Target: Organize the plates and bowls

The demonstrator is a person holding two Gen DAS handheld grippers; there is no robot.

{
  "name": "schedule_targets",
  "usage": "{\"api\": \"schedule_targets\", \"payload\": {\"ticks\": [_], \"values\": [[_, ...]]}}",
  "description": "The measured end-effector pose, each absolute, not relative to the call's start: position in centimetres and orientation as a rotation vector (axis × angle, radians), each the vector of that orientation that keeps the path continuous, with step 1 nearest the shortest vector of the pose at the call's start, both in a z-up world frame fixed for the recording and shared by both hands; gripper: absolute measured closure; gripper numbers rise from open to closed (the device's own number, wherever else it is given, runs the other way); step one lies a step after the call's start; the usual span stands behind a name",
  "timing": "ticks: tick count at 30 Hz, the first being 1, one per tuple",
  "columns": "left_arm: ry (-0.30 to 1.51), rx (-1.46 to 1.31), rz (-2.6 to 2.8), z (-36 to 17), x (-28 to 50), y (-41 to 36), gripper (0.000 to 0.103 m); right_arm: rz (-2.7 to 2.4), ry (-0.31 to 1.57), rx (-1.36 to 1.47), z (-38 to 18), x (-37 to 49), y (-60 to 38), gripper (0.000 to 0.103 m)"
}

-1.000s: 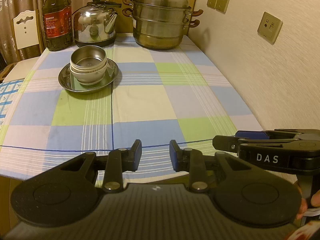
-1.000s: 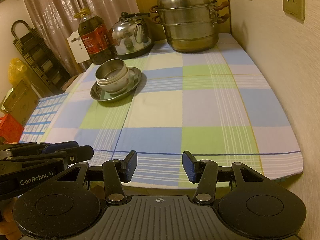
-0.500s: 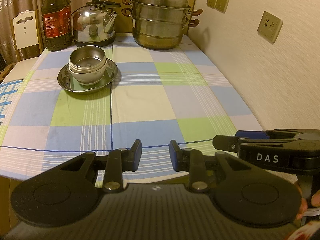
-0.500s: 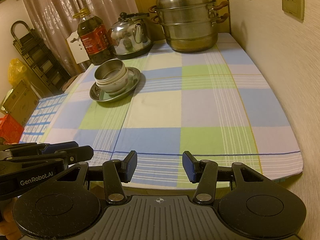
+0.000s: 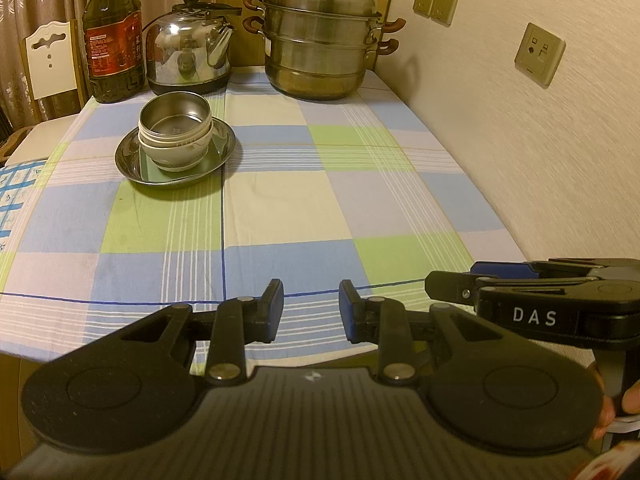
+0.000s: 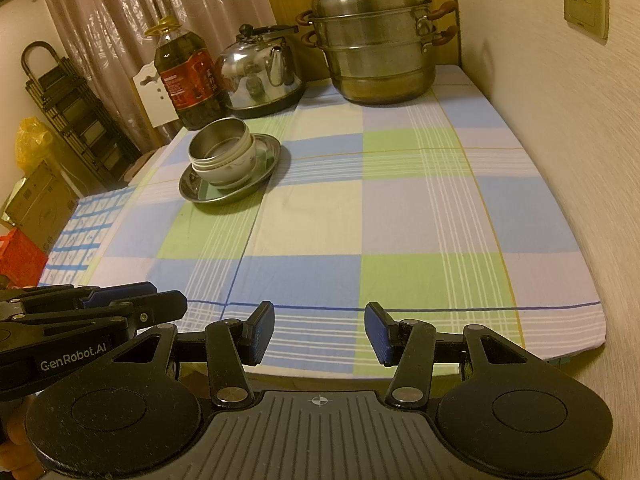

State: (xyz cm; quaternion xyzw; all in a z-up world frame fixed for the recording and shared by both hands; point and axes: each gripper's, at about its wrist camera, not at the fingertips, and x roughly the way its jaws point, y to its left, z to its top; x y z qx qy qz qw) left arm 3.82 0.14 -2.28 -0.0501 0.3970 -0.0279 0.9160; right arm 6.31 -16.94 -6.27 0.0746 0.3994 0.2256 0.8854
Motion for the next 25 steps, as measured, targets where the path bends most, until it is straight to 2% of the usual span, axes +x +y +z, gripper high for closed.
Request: {"api": "schedule_targets", "payload": {"ticks": [25], "values": [[0.802, -0.1, -0.044, -2.16, 3.53, 0.24, 0.074, 0.469, 0.832, 0.156, -6.31, 6.31, -16.88, 0.053]]}}
